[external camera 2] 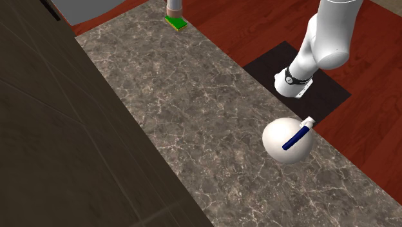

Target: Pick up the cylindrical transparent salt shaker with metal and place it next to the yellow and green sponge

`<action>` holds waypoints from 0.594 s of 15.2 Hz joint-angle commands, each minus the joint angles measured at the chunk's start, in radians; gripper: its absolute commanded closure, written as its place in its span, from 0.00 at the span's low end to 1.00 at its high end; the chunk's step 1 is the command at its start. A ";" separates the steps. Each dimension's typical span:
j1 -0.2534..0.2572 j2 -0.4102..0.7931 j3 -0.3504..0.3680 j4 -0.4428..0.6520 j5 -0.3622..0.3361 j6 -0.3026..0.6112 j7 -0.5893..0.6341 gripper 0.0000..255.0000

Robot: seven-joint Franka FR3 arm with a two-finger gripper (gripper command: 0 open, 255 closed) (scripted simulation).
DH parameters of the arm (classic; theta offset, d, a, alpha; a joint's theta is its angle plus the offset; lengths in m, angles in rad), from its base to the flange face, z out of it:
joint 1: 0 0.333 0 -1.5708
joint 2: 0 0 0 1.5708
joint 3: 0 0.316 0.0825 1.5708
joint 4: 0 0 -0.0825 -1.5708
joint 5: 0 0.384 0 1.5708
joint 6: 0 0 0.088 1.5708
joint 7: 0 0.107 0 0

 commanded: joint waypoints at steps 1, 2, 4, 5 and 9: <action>0.009 -0.016 0.000 -0.050 -0.006 0.036 0.000 1.00; 0.012 -0.021 0.000 -0.071 -0.008 0.052 -0.001 1.00; 0.017 -0.030 0.001 -0.111 -0.012 0.083 -0.002 1.00; 0.020 -0.033 0.001 -0.129 -0.013 0.098 -0.002 1.00; 0.028 -0.045 0.002 -0.199 -0.017 0.158 -0.005 1.00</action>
